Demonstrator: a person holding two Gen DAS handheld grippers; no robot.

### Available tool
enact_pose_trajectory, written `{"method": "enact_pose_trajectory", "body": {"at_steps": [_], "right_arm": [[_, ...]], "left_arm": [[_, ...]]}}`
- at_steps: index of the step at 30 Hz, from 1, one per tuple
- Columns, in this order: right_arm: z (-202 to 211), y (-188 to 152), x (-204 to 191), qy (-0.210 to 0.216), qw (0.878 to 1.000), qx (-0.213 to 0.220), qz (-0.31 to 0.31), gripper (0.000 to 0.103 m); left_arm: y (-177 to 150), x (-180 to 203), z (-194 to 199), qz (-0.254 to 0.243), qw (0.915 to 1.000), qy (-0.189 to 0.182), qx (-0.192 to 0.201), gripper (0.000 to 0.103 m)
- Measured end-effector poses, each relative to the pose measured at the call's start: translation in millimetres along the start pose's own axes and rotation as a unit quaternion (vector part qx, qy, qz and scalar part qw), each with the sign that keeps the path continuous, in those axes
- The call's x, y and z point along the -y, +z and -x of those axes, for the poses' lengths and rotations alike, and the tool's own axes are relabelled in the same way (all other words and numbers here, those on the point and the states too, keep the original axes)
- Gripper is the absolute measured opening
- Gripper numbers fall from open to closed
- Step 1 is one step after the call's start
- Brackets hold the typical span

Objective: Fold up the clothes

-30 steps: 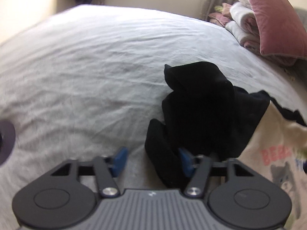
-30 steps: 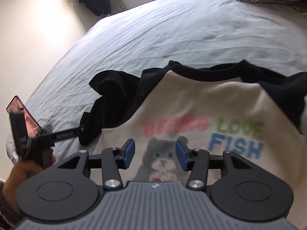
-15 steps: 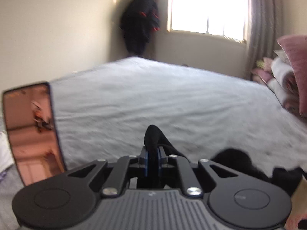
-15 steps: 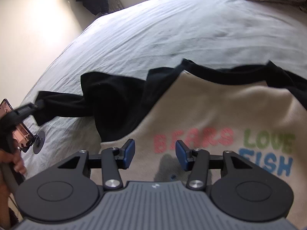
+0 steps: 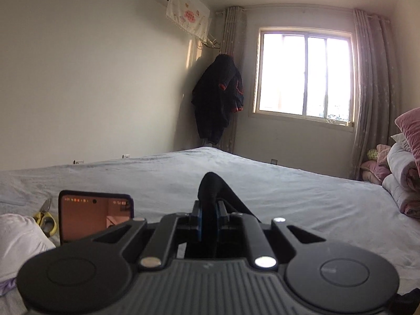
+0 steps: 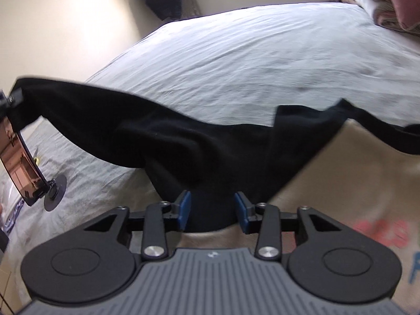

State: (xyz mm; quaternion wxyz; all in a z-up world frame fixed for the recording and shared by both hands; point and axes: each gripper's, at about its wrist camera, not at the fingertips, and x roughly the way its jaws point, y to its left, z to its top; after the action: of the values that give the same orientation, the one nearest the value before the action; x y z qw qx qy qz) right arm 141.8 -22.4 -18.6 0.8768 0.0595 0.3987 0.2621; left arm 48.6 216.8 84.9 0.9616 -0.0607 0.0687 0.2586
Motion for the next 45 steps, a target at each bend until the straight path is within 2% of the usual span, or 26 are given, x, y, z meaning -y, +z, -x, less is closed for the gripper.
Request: {"method": "enact_pose_trajectory", "body": {"at_steps": [3,6,8,10,14,19,23,24,25,26,30,33,35,38,42,44,45], "right_arm": [[-12,3,-2,0.003,1.000,-0.011,0.005,0.035],[-19,9,-3,0.004,1.000,-0.010,0.015,0.035],[-20,12,-4,0.010,1.000,-0.006,0.015,0.035],[-24,13,-3,0.017,1.000,-0.002,0.012,0.035],[-34,15,-7,0.030,1.000,0.003,0.004,0.035],[-45,19,-14,0.046,0.999,0.009,0.000,0.037],[-55,22,-21,0.056,0.998,0.016,0.003,0.037],[-57,22,-23,0.058,0.998,0.019,0.003,0.038],[-59,22,-24,0.061,0.998,0.022,0.000,0.038],[-61,22,-24,0.064,0.998,0.025,-0.003,0.038],[-60,25,-18,0.074,0.996,0.032,-0.024,0.038],[-48,29,-9,0.077,0.995,0.045,-0.038,0.038],[-38,30,-1,0.074,0.995,0.056,-0.045,0.038],[-28,32,12,0.060,0.995,0.068,-0.050,0.038],[-33,30,23,0.028,0.997,0.060,-0.040,0.038],[-40,28,27,0.009,0.998,0.056,-0.032,0.038],[-42,27,28,0.004,0.998,0.058,-0.026,0.038]], "left_arm": [[6,6,-8,-0.019,0.9998,0.000,-0.006,0.009],[17,24,-22,-0.075,0.9972,0.002,-0.008,0.009],[25,36,-32,-0.121,0.9926,0.009,-0.006,0.009],[32,44,-44,-0.156,0.9873,0.022,-0.022,0.009],[39,46,-71,-0.174,0.9815,0.048,-0.063,0.009],[35,41,-92,-0.197,0.9735,0.076,-0.087,0.010],[33,38,-99,-0.205,0.9682,0.104,-0.099,0.021],[34,38,-99,-0.204,0.9680,0.110,-0.096,0.031],[34,38,-98,-0.203,0.9679,0.115,-0.094,0.037],[35,39,-97,-0.200,0.9693,0.109,-0.093,0.045],[26,47,-89,-0.188,0.9741,0.066,-0.106,0.046],[8,56,-88,-0.173,0.9757,0.019,-0.133,0.049],[-9,59,-91,-0.156,0.9743,-0.014,-0.162,0.050],[-43,64,-102,-0.141,0.9668,-0.041,-0.209,0.050],[-83,64,-116,-0.165,0.9540,-0.037,-0.248,0.050],[-96,58,-122,-0.179,0.9510,-0.022,-0.251,0.050],[-98,52,-121,-0.177,0.9534,-0.023,-0.243,0.053]]}}
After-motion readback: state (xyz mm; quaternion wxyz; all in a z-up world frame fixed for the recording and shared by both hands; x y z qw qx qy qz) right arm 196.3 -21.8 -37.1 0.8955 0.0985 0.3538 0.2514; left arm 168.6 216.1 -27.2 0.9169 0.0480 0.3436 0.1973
